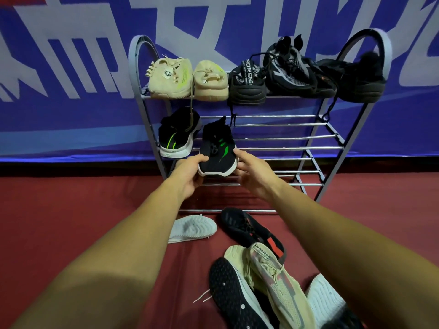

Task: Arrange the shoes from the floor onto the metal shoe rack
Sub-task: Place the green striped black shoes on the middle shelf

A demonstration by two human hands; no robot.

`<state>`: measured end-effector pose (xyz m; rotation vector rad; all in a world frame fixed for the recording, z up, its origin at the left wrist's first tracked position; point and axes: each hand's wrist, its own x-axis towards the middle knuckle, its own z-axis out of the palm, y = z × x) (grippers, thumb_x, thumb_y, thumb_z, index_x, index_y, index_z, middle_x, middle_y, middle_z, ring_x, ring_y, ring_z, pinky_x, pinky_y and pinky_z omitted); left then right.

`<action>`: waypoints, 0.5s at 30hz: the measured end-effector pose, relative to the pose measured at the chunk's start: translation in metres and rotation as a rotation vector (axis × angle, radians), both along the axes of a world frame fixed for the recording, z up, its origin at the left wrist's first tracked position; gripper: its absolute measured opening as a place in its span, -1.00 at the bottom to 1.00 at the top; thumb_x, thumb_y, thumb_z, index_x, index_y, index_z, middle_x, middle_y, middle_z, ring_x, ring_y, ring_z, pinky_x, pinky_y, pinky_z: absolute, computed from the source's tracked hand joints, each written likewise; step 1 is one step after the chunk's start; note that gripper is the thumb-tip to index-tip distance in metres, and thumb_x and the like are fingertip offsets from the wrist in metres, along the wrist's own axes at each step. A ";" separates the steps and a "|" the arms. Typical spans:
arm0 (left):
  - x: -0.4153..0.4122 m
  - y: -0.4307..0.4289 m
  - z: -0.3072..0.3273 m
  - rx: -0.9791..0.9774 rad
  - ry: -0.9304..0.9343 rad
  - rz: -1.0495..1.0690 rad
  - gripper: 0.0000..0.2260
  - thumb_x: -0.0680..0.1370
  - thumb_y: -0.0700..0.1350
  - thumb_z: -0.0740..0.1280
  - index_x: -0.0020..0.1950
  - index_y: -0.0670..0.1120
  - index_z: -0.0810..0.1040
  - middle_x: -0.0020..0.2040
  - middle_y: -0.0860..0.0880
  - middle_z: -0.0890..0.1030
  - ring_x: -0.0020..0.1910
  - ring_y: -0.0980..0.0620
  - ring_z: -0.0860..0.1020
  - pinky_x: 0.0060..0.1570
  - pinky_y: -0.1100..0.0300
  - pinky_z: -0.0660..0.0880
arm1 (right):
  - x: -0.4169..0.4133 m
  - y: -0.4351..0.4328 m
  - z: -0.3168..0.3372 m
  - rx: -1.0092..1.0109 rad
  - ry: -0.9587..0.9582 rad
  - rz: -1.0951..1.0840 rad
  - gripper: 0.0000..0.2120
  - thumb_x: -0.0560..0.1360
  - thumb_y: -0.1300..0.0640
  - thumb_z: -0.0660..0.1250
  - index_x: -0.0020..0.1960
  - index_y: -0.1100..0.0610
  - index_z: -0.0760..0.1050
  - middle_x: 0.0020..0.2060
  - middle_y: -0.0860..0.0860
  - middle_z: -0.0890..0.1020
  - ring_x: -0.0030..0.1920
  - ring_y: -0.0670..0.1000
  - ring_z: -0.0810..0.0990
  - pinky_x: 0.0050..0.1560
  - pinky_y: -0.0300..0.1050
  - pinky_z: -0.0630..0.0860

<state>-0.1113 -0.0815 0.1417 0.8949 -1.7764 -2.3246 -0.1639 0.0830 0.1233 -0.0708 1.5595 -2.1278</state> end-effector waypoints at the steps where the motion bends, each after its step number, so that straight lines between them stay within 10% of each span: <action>1: -0.004 -0.001 -0.001 0.009 0.014 0.020 -0.90 0.51 -0.20 0.40 0.01 -0.07 0.64 -0.14 -0.04 0.67 -0.26 0.04 0.58 -0.33 0.21 0.40 | -0.002 -0.001 -0.002 0.024 -0.003 0.012 -0.72 0.52 -0.05 0.41 0.11 0.11 0.62 -0.13 0.08 0.59 -0.33 -0.01 0.41 -0.23 -0.17 0.30; 15: -0.025 -0.014 -0.017 0.143 -0.007 0.015 -0.81 0.49 0.00 0.44 0.06 -0.02 0.61 -0.24 0.06 0.58 -0.37 0.13 0.45 -0.37 0.28 0.30 | -0.031 -0.022 -0.012 -0.038 0.051 -0.088 -0.85 0.56 0.13 0.40 -0.19 0.07 0.52 -0.53 -0.13 0.39 -0.50 -0.17 0.35 -0.40 -0.26 0.19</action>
